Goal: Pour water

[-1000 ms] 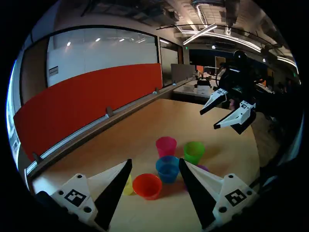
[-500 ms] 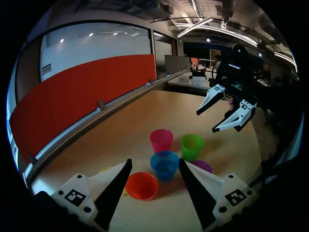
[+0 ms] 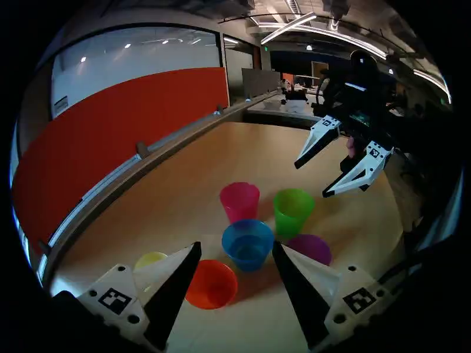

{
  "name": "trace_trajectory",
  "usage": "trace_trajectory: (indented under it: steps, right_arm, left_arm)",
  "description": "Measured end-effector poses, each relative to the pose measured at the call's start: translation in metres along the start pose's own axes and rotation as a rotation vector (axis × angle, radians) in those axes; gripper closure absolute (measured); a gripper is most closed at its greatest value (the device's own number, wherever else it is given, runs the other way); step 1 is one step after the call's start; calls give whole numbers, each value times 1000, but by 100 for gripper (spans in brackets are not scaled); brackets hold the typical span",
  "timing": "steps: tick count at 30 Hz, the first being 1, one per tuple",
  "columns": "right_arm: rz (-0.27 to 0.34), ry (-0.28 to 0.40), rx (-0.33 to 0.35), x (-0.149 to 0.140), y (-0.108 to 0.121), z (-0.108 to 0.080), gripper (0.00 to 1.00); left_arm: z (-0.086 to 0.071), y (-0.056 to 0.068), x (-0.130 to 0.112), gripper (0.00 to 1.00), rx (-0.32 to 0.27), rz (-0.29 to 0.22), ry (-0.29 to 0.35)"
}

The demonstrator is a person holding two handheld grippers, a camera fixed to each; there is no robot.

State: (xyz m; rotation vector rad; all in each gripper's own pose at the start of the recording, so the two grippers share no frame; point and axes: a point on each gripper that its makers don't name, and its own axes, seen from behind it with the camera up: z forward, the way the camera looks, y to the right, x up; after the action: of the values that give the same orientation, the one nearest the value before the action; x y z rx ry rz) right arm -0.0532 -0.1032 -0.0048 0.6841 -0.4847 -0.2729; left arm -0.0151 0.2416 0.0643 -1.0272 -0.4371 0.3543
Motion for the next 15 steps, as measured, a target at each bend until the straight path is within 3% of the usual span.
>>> trace_trajectory:
  steps: [15]
  right_arm:
    - [2,-24,25,-16,-4,11,0]
  left_arm:
    - [25,7,-14,11,-36,24,-64]
